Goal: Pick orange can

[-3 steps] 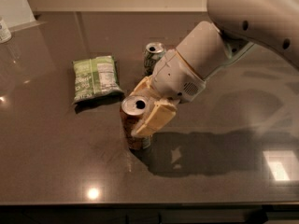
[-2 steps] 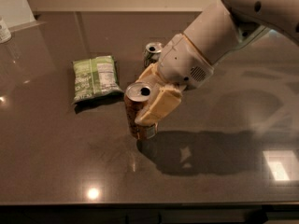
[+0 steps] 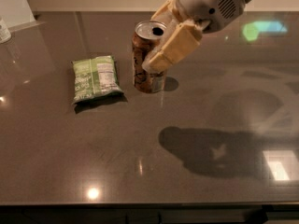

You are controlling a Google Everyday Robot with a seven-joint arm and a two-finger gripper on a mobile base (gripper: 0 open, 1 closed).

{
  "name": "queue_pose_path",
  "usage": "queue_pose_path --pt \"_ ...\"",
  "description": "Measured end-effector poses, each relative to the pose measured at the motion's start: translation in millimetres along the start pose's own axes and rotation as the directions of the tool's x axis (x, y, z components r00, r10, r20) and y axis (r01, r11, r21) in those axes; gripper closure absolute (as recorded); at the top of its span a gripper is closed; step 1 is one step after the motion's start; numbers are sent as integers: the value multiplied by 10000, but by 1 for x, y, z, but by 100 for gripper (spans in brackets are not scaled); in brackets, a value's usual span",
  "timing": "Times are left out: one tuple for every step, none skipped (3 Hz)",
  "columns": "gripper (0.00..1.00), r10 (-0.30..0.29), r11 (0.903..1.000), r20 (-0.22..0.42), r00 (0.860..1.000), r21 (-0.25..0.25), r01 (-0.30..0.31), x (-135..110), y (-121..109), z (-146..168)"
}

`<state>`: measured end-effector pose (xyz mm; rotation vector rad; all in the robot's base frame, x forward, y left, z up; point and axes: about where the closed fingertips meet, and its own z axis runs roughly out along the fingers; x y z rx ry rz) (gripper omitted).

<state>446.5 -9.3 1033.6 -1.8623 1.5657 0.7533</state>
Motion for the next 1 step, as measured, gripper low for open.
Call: queue_pose_path --pt "100 0 10000 0 10000 2 0 0 0 0"
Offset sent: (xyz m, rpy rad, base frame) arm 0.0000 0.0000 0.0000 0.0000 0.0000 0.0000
